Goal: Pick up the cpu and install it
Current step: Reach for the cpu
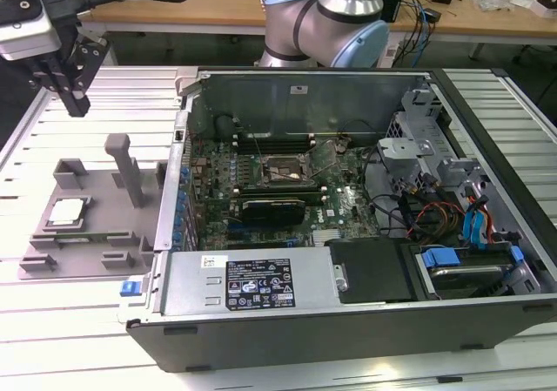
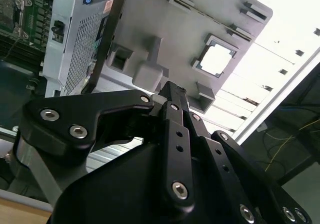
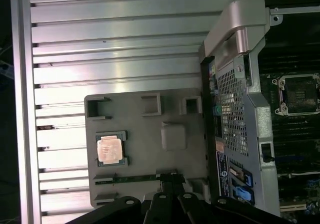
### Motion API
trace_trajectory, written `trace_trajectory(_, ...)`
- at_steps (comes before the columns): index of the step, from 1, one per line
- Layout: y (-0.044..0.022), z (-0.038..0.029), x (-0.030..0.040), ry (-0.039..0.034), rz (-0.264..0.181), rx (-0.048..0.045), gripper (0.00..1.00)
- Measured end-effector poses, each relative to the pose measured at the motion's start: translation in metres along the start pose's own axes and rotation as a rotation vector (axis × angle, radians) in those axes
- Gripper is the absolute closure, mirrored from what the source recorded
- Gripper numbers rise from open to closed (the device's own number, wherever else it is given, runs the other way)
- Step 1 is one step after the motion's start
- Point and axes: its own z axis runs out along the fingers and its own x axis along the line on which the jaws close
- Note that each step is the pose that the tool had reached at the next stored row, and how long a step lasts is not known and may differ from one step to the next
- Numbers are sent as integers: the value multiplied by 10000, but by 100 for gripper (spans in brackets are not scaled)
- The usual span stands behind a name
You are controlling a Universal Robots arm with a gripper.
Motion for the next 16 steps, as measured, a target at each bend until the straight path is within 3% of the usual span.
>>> trace_trajectory(9, -9, 23, 109, -1, -1, -3, 89)
trace_trajectory(16, -23, 106, 234, 0, 0, -2, 89)
